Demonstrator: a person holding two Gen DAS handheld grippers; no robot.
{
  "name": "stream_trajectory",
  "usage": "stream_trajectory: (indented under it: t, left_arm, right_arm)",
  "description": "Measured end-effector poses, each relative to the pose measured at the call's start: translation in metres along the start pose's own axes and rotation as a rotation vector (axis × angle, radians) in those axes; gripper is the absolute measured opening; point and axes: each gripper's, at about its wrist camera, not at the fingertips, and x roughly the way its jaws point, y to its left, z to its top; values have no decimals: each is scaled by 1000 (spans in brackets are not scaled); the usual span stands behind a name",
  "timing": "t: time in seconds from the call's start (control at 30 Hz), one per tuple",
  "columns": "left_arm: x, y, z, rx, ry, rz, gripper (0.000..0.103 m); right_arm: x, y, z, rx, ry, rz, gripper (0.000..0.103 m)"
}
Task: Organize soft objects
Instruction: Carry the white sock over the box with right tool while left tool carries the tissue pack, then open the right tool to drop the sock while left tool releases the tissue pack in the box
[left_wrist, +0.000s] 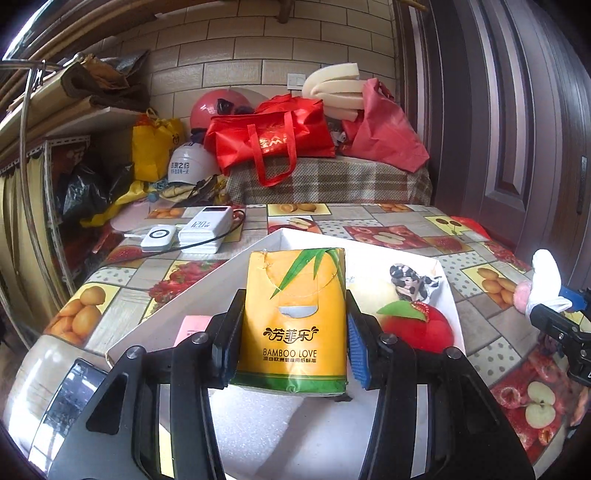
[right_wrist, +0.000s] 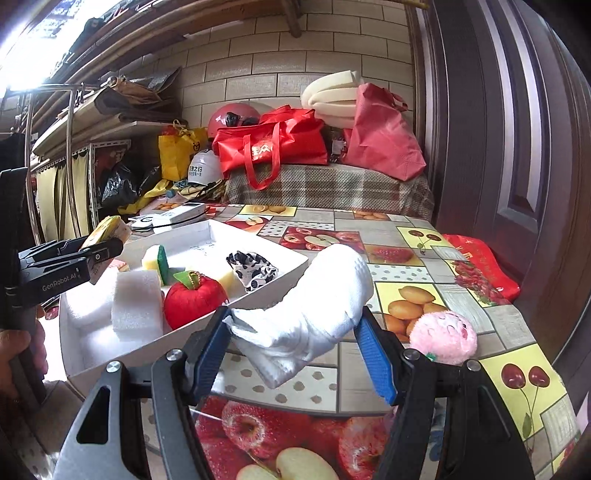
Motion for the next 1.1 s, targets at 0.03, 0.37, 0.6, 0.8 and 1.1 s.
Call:
stream_trajectory:
  t: [0.03, 0.37, 0.6, 0.8, 1.1]
  left_arm:
    - [3, 7, 0, -31, 10, -3, 48]
    - [15, 5, 6, -48, 9, 7, 48]
    - [17, 15, 8, -73, 7, 49, 49]
    - [15, 26, 7, -120, 1, 110, 96]
    - [7, 27, 7, -113, -41, 122, 103]
  right_arm:
    - [5, 4, 3, -9, 2, 3, 68]
    - [46, 62, 25, -53, -50, 101, 68]
    - [74, 94, 38, -114, -39, 127, 70]
    - [87, 92, 40, -97, 18, 118, 87]
    - [81, 94, 40, -110, -22, 97, 103]
